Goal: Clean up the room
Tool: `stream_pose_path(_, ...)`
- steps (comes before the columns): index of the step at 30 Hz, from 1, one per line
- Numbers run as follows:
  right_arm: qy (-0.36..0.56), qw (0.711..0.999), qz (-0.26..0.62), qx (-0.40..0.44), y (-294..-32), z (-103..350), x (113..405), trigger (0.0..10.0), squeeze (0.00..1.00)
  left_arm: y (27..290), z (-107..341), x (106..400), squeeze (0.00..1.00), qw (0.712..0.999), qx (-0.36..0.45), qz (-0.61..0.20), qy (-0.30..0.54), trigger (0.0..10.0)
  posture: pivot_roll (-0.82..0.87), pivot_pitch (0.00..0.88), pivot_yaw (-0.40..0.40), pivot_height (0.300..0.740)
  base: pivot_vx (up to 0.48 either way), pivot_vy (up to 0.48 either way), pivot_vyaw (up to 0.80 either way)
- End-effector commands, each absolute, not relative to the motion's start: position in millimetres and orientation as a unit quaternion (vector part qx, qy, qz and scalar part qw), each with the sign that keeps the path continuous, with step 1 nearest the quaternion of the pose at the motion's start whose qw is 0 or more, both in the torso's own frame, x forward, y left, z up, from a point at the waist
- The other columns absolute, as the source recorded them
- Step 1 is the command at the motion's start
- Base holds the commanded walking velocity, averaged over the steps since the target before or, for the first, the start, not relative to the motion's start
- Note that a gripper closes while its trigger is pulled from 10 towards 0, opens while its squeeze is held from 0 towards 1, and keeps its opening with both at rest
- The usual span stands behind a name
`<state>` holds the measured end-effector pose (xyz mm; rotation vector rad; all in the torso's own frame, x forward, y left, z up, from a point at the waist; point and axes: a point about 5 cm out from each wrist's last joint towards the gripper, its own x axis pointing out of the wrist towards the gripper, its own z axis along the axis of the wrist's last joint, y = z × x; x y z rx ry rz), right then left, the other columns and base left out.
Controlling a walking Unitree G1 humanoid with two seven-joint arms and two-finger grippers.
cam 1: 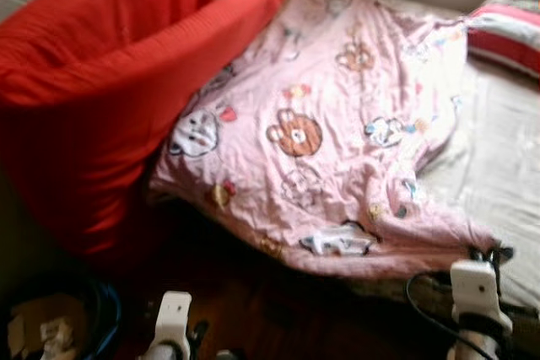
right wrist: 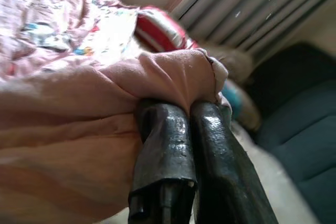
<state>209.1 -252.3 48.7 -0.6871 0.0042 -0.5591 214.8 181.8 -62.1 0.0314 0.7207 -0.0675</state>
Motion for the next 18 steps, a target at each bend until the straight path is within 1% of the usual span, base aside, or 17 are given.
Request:
stream_pose_path(1,-0.016,0.894,-0.274,-0.353,-251.5,55.0,208.1,10.0,0.0,186.4,-70.7,200.5,0.0,0.924,0.025,-0.03,0.381,10.0,-0.05,0.178,-0.032,0.74,0.0,0.0,0.0)
stream_pose_path(2,-0.033,0.888,-0.266,-0.374,-247.4,59.6,209.6,10.0,0.0,186.1,-70.6,200.7,0.0,0.924,0.025,-0.031,0.381,10.0,-0.05,0.179,-0.032,0.74,0.0,0.0,0.0)
stream_pose_path(5,-0.043,0.883,-0.256,-0.39,-242.5,61.6,210.7,10.0,0.0,185.8,-70.5,201.0,0.0,0.924,0.026,-0.031,0.381,10.0,-0.05,0.179,-0.032,0.74,0.0,0.0,0.0)
stream_pose_path(6,-0.074,0.87,-0.209,-0.44,-227.7,62.8,211.3,10.0,0.0,184.5,-70.4,201.6,0.0,0.924,0.026,-0.031,0.38,10.0,-0.04,0.179,-0.033,0.74,0.0,0.0,0.0)
stream_pose_path(8,-0.104,0.861,-0.182,-0.464,-217.5,67.5,211.6,10.0,0.0,183.6,-70.2,202.1,0.0,0.925,0.025,-0.032,0.379,10.0,-0.04,0.181,-0.031,0.74,0.0,0.0,0.0)
stream_pose_path(12,-0.15,0.856,-0.194,-0.456,-212.5,90.9,217.4,10.0,0.0,183.0,-69.8,202.5,0.0,0.925,0.026,-0.032,0.376,10.0,-0.05,0.181,-0.032,0.74,0.0,0.0,0.0)
stream_pose_path(13,-0.173,0.849,-0.201,-0.457,-211.8,103.4,220.7,10.0,0.0,183.0,-69.8,202.5,0.0,0.926,0.027,-0.032,0.376,10.0,-0.05,0.18,-0.031,0.74,0.0,0.0,0.0)
stream_pose_path(16,-0.198,0.84,-0.205,-0.462,-210.1,116.4,224.2,10.0,0.0,182.8,-69.7,202.7,0.0,0.926,0.027,-0.033,0.376,10.0,-0.05,0.181,-0.03,0.74,0.0,0.0,0.0)
stream_pose_path(17,-0.232,0.829,-0.21,-0.464,-206.6,134.6,228.8,10.0,0.0,182.8,-69.5,203.1,0.0,0.926,0.027,-0.033,0.376,10.0,-0.05,0.182,-0.03,0.74,0.0,0.0,0.0)
stream_pose_path(18,-0.242,0.825,-0.213,-0.465,-205.4,140.6,230.2,10.0,0.0,182.9,-69.4,203.1,0.0,0.926,0.028,-0.033,0.375,10.0,-0.05,0.182,-0.03,0.74,0.0,0.0,0.0)
